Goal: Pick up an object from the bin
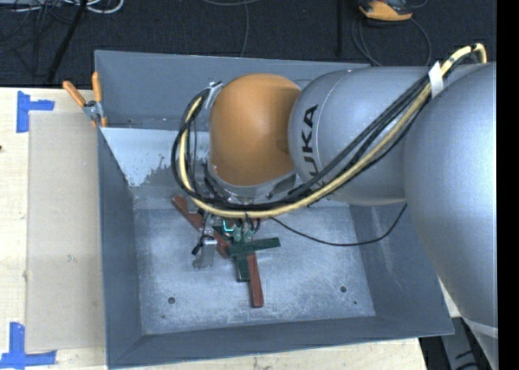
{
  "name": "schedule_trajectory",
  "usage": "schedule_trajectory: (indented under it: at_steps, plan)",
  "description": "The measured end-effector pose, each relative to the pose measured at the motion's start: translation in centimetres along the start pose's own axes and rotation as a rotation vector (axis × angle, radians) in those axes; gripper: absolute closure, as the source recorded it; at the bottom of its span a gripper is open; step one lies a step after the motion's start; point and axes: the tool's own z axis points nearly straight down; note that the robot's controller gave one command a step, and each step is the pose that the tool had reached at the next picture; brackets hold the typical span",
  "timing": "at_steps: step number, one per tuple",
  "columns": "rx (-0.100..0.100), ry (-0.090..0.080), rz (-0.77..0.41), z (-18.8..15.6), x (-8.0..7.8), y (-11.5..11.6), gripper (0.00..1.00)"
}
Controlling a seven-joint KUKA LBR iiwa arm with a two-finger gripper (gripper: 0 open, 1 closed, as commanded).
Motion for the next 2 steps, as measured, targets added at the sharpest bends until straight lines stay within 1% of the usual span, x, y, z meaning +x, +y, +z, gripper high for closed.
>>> schedule_trajectory:
  at_steps: [1, 2]
  plan:
    - [0.001, -0.004, -0.145, 4.9, -1.3, -1.5, 0.00]
    - [0.001, -0.007, -0.342, 9.2, -3.8, -10.8, 0.00]
